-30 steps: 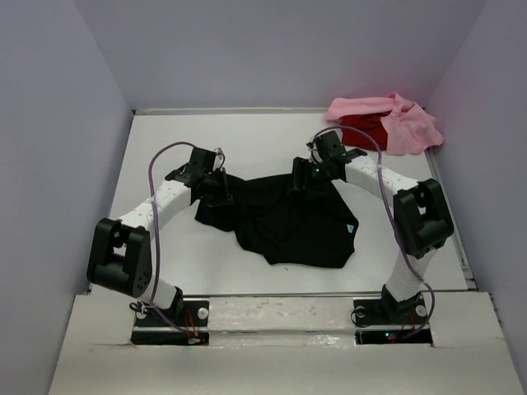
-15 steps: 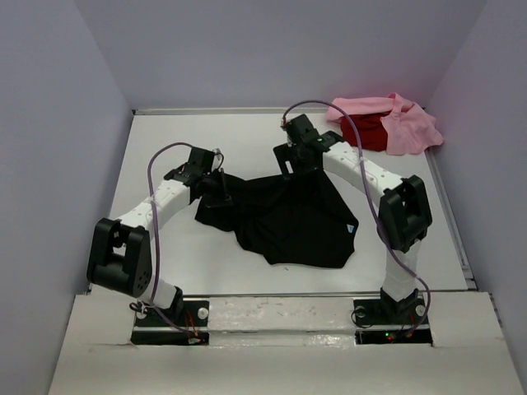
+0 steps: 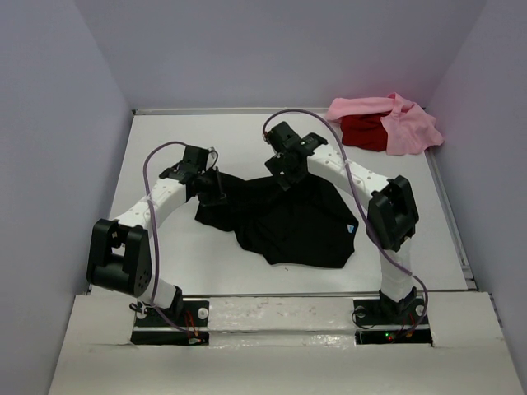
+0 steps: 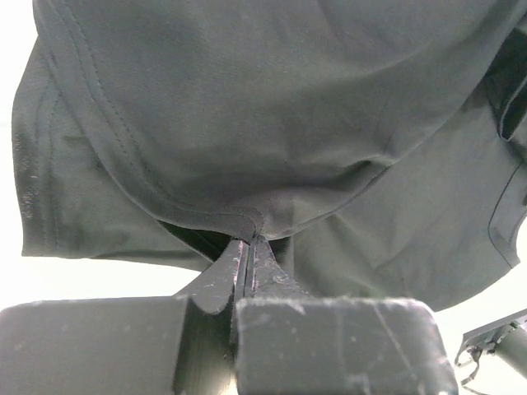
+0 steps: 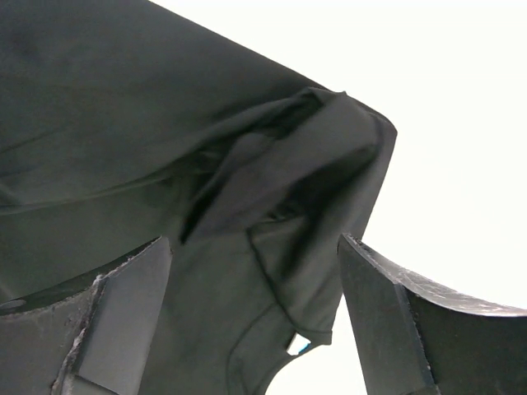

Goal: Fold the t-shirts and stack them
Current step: Flatten the tshirt out

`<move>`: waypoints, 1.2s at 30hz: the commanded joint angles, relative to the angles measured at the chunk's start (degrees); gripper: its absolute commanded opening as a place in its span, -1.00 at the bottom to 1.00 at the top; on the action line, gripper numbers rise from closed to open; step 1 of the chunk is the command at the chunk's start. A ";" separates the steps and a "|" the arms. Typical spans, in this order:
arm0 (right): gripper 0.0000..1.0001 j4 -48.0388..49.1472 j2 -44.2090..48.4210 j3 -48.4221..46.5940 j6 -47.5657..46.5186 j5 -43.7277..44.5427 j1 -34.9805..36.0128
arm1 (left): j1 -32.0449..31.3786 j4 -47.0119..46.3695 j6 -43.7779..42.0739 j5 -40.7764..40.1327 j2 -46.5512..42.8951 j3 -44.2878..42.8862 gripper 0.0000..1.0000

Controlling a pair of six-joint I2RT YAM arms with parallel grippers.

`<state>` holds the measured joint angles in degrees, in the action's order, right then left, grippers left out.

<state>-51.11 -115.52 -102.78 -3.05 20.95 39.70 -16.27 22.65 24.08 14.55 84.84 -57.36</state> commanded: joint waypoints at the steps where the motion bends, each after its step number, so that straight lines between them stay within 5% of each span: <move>1: 0.70 -5.21 -0.66 -4.62 1.72 3.48 -0.24 | 0.54 0.81 -1.31 0.40 -2.04 -1.35 -1.00; 8: 0.48 -6.55 -3.83 -4.18 6.03 2.79 0.29 | 1.15 -0.07 -1.66 1.19 -1.17 -1.35 -1.00; 27: 0.31 -4.70 -8.22 -3.92 11.13 -1.70 0.81 | 3.44 1.43 -4.30 1.71 0.42 -4.25 -1.00; 29: 0.04 -4.26 -9.36 -4.35 11.05 -1.35 0.81 | 3.88 1.43 -4.65 1.89 0.59 -4.25 -1.00; 30: -0.22 -4.17 -9.72 -4.53 11.13 -1.26 0.81 | 3.97 1.51 -4.74 1.98 0.50 -4.25 -1.00; 31: -0.81 -4.17 -10.07 -5.32 11.40 -1.00 0.81 | 4.23 1.52 -4.83 1.98 0.59 -4.33 -1.00; 32: -1.00 -4.69 -10.59 -6.02 11.83 -0.22 0.81 | 4.32 1.52 -5.00 1.98 0.50 -4.34 -1.00; 36: -1.00 -5.84 -12.79 -8.30 11.49 0.58 0.81 | 5.02 2.13 -5.79 2.06 0.50 -4.69 -1.00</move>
<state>-56.42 -127.63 -106.96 7.79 19.77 40.07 -12.10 23.53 20.10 15.44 85.69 -59.51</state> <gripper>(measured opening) 0.011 0.014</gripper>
